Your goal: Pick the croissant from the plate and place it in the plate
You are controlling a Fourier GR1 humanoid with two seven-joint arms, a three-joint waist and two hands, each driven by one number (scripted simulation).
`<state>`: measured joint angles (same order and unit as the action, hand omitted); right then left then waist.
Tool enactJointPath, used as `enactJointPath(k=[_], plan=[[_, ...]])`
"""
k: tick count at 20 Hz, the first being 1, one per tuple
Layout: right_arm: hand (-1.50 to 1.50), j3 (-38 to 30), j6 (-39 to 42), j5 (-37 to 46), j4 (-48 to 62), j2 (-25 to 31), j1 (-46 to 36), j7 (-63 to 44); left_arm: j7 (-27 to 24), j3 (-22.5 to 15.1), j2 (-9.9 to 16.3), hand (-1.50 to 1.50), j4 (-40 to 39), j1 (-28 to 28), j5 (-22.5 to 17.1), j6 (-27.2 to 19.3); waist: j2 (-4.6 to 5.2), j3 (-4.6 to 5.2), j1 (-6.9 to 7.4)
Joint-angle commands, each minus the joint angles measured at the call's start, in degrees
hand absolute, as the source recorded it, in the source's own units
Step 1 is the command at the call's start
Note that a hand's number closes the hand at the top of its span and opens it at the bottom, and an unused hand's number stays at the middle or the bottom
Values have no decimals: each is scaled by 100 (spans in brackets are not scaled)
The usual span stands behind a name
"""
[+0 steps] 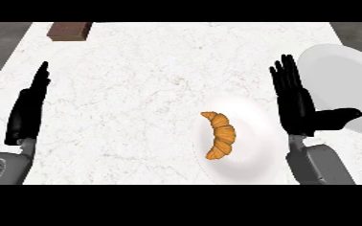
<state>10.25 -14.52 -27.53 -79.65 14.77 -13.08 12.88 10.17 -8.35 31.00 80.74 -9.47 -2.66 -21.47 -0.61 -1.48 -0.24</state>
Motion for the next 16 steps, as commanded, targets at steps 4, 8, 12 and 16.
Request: enactJointPath(k=[4,8,12,16], plan=[[150,-379,490,100,-421,942,-886,-329,147,-177,-801,0,-120,354,-794,526,58,164,37],[150,-320,-273,1731,219,2142,-516,-234,180,-589,-1583,0,-29,648,-1200,701,73,212,-94],[-150,-656,-788,1431,588,890,-309,895,41,-560,-1615,0,105,895,-1363,1007,70,145,67],[-150,-714,-231,1240,-284,810,410,1145,-122,-418,-1800,0,-292,707,-1177,1013,55,149,-14]])
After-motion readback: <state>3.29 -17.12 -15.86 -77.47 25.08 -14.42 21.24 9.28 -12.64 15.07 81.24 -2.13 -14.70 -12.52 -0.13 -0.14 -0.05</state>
